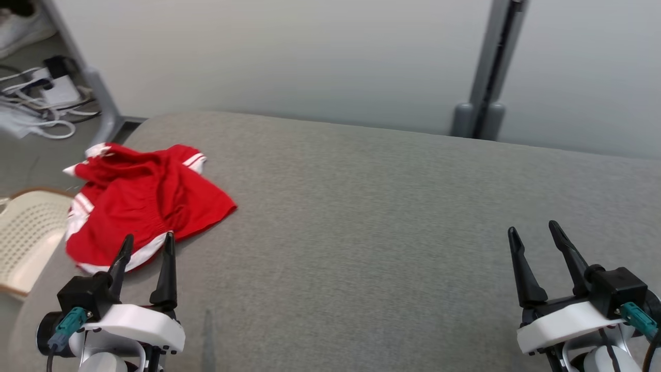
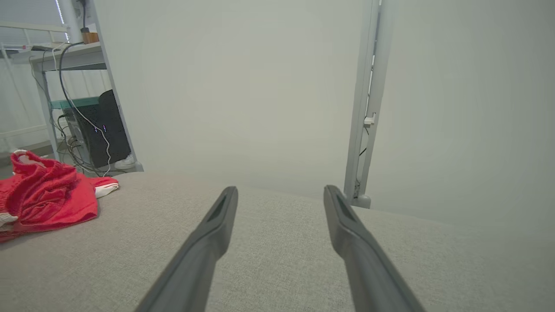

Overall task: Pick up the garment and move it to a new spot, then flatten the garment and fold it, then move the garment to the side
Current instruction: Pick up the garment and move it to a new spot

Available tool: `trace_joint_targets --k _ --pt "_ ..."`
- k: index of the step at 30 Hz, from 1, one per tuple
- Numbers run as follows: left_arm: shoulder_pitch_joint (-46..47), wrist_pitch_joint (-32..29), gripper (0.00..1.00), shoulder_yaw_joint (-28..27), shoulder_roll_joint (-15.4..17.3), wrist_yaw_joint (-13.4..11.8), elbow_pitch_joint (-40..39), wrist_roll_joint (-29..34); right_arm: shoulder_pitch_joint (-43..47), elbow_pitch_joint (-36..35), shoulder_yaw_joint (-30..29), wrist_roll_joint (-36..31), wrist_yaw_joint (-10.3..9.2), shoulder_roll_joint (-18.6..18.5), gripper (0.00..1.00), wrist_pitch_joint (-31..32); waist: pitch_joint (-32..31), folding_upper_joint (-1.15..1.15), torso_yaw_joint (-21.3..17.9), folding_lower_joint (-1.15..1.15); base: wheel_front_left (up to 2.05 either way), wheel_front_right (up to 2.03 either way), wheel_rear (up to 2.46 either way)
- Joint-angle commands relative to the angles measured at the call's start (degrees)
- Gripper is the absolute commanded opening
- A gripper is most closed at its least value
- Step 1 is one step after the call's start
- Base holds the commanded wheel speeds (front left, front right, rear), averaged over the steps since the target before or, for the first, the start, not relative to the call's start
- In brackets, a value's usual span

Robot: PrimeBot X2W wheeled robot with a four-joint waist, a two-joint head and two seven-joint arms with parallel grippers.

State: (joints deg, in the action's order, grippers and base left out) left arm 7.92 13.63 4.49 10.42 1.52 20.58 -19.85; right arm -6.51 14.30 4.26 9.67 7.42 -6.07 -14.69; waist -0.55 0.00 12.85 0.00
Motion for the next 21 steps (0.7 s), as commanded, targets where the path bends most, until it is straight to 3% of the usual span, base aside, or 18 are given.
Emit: trace_joint_targets --k 1,11,21 --pt "0.8 0.2 1.00 -0.3 0.5 -0.1 -0.3 0.0 -0.3 -0.2 0.1 0.2 0.13 -0.2 1.00 -0.1 0.3 0.00 2.8 0.00 0.00 0.00 0.00" --pt "0.0 0.6 1.00 -0.6 0.8 -0.5 -0.3 -0.6 -0.3 -1.1 1.5 0.9 0.13 0.5 1.00 -0.1 -0.3 0.00 10.7 0.00 0.00 0.00 0.00" --pt "-0.1 0.9 1.00 -0.6 1.0 -0.6 0.1 -1.1 0.0 -0.5 2.0 1.1 0.12 0.9 1.00 -0.2 -1.0 0.00 13.0 0.00 0.00 0.00 0.00"
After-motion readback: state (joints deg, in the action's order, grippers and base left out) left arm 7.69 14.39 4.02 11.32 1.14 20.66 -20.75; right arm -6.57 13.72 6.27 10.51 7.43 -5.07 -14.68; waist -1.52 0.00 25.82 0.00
